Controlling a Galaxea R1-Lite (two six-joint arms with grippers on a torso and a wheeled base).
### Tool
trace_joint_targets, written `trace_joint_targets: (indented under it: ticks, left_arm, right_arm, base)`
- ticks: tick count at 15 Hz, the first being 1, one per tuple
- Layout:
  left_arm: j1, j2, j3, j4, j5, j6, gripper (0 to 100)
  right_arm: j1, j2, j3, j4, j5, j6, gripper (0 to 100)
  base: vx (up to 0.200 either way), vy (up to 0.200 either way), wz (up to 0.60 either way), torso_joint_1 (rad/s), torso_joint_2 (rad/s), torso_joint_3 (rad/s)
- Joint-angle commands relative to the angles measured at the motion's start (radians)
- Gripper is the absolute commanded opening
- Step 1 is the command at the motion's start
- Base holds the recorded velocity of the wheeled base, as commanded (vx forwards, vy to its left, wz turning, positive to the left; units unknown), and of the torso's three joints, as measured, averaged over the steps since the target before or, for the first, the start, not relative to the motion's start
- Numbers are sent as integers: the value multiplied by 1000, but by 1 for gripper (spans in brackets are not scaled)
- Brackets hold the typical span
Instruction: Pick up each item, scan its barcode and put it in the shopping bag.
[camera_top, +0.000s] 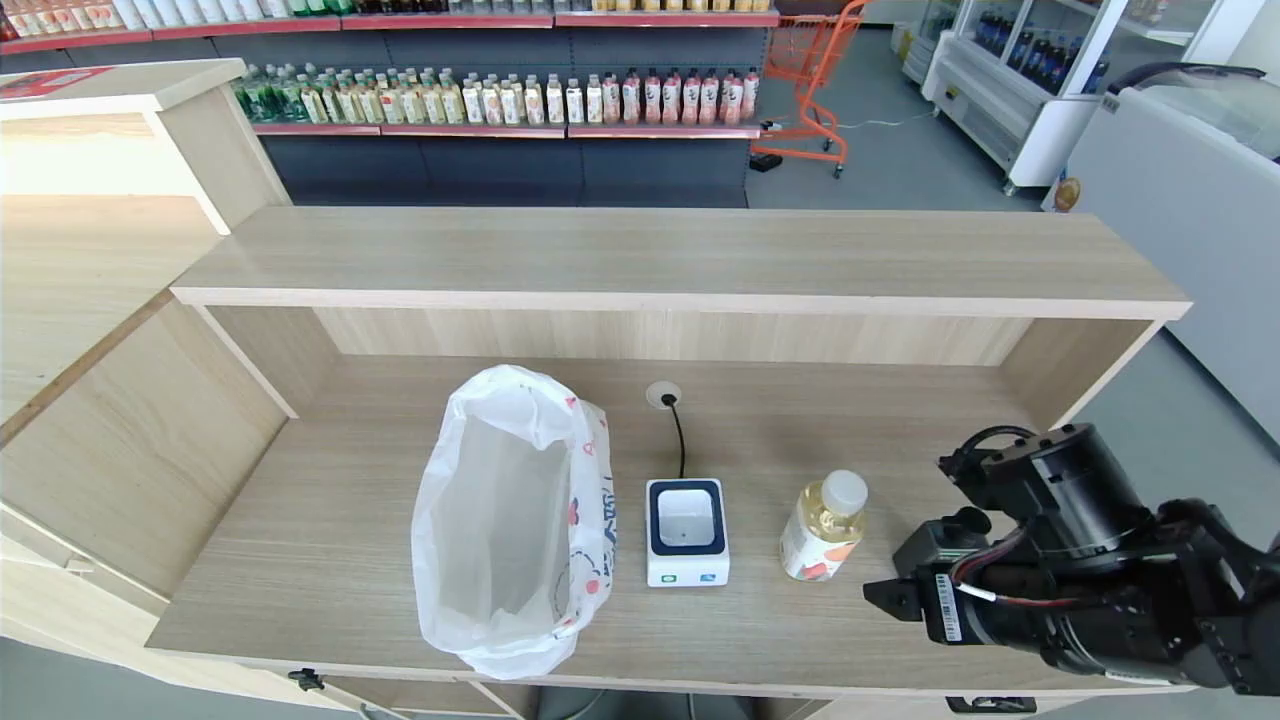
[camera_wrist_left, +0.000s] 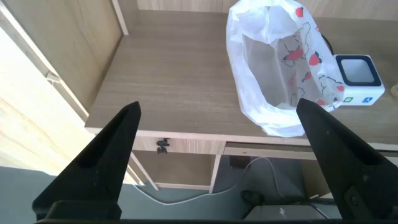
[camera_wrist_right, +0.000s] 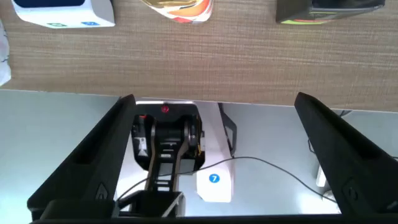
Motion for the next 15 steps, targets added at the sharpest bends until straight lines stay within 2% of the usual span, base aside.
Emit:
trace_joint_targets:
  ticks: [1, 4, 8, 10, 15]
  left_arm:
    - [0, 0, 0, 0, -1, 0, 100]
    - [0, 0, 0, 0, -1, 0, 100]
    - [2, 0, 0, 0, 1, 0, 100]
    - [0, 0, 0, 0, 1, 0, 100]
    - [0, 0, 0, 0, 1, -2, 100]
  right_arm:
    - [26, 119, 54, -119, -74, -10, 100]
    - [57, 202, 100, -271, -123, -38, 100]
    - [57, 263, 99, -380, -117, -69, 100]
    - [46, 315, 102, -506, -116, -115, 100]
    - [25, 384, 94, -648, -91, -211, 100]
  base:
    - [0, 0, 0, 0, 0, 0]
    - [0, 0, 0, 0, 0, 0]
    - [0, 0, 0, 0, 0, 0]
    - [0, 0, 0, 0, 0, 0]
    - [0, 0, 0, 0, 0, 0]
